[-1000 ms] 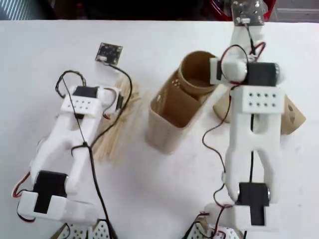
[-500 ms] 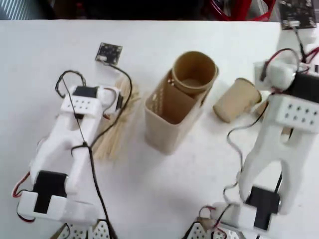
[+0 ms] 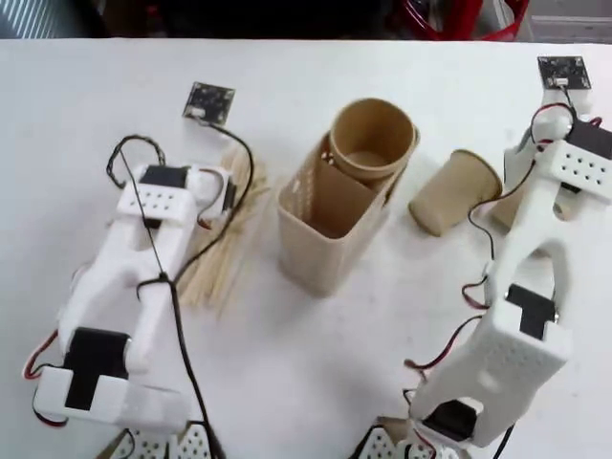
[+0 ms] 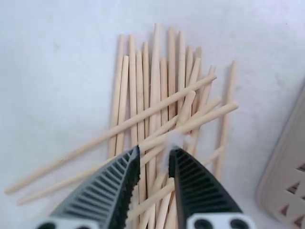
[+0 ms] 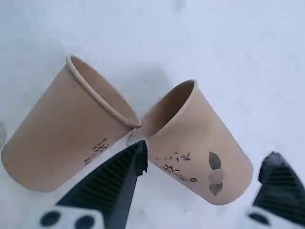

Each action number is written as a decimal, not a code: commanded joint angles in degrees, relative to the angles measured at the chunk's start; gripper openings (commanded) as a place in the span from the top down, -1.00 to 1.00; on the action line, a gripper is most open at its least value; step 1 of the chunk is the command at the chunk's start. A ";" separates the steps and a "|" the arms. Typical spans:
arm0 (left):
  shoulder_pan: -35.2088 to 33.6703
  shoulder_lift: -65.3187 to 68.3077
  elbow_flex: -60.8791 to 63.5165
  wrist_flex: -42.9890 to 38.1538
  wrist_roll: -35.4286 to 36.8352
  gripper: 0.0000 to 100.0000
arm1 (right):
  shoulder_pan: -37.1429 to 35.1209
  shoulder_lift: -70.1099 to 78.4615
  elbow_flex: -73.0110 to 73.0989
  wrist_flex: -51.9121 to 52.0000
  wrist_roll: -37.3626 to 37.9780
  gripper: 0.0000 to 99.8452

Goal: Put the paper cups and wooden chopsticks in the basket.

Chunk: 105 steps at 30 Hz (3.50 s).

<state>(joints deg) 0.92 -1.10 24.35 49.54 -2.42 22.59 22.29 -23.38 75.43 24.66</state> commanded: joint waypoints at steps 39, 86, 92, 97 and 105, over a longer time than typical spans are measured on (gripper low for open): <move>1.27 -1.98 0.97 -1.32 0.62 0.76 | 17.80 5.49 -2.11 2.51 -0.79 0.32; 1.27 -2.15 0.97 -1.32 0.62 0.76 | 19.91 5.93 -2.11 5.05 5.98 0.97; 1.27 -2.15 0.88 -1.32 0.62 0.76 | 17.63 -9.63 -2.11 6.64 -3.16 0.97; 1.27 -2.15 0.88 -1.32 0.62 0.76 | 8.75 -24.22 -2.11 9.19 -12.84 0.97; 1.27 -2.15 0.79 -1.32 0.44 0.76 | -13.67 -45.23 -1.93 1.80 -28.40 0.97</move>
<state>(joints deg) 1.54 -1.10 25.76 49.19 -2.42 16.79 -15.08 -24.44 82.11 1.27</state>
